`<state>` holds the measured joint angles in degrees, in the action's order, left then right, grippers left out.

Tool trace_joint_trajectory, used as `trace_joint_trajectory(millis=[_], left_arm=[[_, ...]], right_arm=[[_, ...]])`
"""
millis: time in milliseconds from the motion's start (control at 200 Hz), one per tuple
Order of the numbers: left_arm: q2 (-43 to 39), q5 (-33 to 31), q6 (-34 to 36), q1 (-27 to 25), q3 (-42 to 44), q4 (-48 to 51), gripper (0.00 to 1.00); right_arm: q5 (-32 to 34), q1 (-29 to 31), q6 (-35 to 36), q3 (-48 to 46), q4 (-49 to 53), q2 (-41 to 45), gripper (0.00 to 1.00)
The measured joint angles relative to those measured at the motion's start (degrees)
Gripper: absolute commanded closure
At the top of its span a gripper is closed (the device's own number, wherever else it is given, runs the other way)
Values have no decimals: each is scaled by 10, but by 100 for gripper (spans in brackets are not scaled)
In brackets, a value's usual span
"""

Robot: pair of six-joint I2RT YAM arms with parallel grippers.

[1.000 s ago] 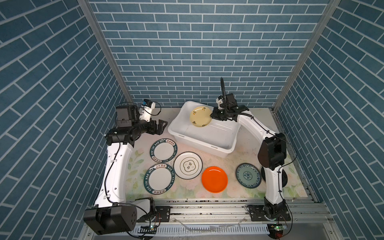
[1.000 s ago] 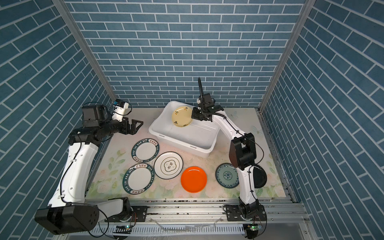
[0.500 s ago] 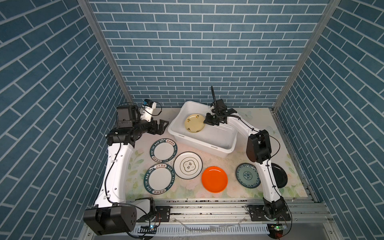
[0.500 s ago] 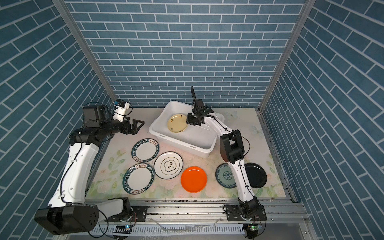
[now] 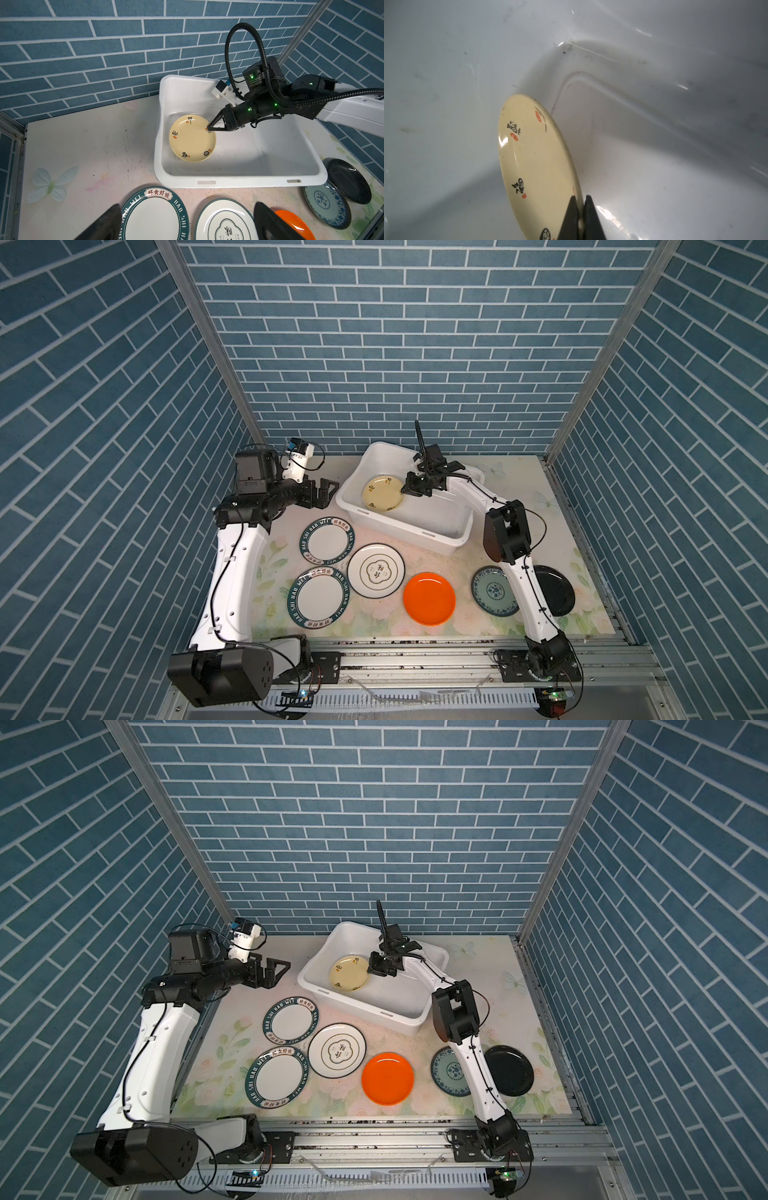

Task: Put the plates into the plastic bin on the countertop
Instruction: 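Lower the cream plate into the bin and open the right gripper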

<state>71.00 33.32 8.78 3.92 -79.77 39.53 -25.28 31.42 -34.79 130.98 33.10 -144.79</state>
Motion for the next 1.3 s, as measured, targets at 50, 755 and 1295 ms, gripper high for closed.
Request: trace_joint_trajectory(millis=[50,755,1295], left_arm=[[0,0,0,0,0,0,0],[0,0,-2,-2,0,-4,0],[0,0,-4,-5,0,-4,0]], right_arm=[[-3,1,-1,2,0,-4,100],[-38,2,-10,37,7,-46,100],[-52,2,-14,61,23,-66,80]])
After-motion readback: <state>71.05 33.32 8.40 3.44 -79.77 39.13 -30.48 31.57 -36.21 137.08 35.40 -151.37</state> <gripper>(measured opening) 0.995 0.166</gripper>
